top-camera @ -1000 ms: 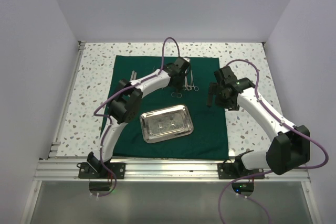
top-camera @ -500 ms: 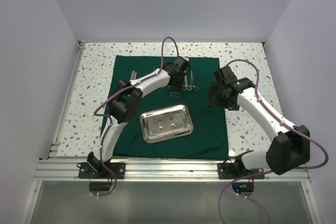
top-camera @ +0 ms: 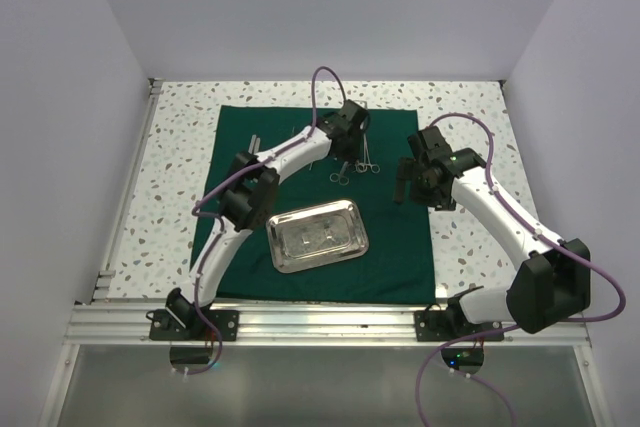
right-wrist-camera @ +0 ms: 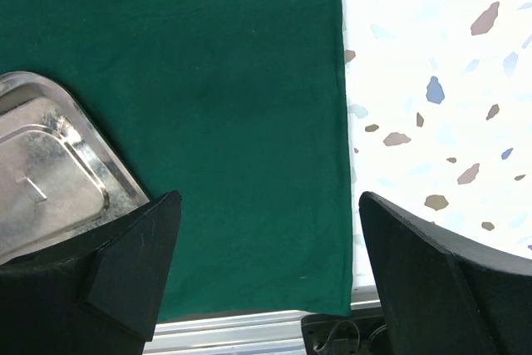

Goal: Open and lay out the surgical kit
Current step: Adjust the medical item in the surgical kit, then reset both arms

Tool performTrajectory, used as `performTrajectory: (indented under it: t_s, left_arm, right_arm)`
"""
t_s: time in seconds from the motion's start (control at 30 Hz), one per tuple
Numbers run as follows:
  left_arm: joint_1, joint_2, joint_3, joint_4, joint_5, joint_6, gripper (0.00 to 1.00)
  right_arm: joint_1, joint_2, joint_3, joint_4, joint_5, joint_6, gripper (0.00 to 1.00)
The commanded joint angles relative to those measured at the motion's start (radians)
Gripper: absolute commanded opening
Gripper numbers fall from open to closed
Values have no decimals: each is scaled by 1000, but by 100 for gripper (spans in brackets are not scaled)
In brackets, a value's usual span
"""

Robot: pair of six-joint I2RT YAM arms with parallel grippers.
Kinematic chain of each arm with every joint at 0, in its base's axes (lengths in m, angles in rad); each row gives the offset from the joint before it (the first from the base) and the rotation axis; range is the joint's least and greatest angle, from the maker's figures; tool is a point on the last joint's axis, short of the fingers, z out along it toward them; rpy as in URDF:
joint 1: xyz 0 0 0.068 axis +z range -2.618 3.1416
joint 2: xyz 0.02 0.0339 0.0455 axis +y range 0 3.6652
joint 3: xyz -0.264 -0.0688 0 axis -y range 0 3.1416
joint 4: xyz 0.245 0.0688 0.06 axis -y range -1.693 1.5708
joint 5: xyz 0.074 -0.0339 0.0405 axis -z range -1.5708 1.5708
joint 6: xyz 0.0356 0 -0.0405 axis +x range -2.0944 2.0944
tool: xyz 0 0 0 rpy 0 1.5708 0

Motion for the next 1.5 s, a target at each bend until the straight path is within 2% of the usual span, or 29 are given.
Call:
performTrajectory:
  t_s: [0.0,0.13,0.23,0.27,0.3,0.43,0.53,0.57,0.67,0.73,0.87,0.97,1.03,1.17,1.47]
  left_arm:
    - [5,34,72,60,33,-71,0]
    - [8,40,89,80,63,-103,0]
    - [5,-21,60,97,106,-80,25]
    - [5,-88,35,118,116,-67,39]
    - [5,-129,-26,127,116,-44,48]
    - [5,-353,-182,134,93,24,67]
    - [6,-534,-317,95,51,71,72]
    - [5,-630,-357,74,13,81,78]
    - [6,-827,-576,36,-79,102,82]
    - [9,-976,-672,17,-128,108,84]
    - [15,-1203,-941,-10,-263,98,85]
    - [23,-1343,-1050,-55,-335,81,92]
    - [31,-1418,-1089,-82,-360,73,100]
    - [40,-1478,-1131,-112,-383,84,100]
    - [49,-1513,-1109,-138,-407,87,100]
  right_arm:
    - [-6,-28,1,-3,19,-15,92]
    - [-6,-42,-5,-9,24,-21,92]
    - [-4,-57,-2,-10,29,-31,93]
    - [-6,-63,4,-7,24,-38,93]
    - [-6,-68,11,-4,21,-45,93]
    - [-4,-97,70,19,-16,-106,96]
    - [-6,-143,108,74,-83,-156,98]
    - [-4,-151,119,86,-117,-166,98]
    - [-4,-157,169,118,-215,-182,98]
    - [-2,-145,166,140,-267,-131,98]
    - [-2,-144,121,209,-395,-84,99]
    - [-1,-205,56,310,-447,-55,99]
    - [-1,-246,25,376,-455,-47,98]
    - [-2,-267,33,343,-433,-65,98]
    - [-2,-332,2,341,-429,-55,98]
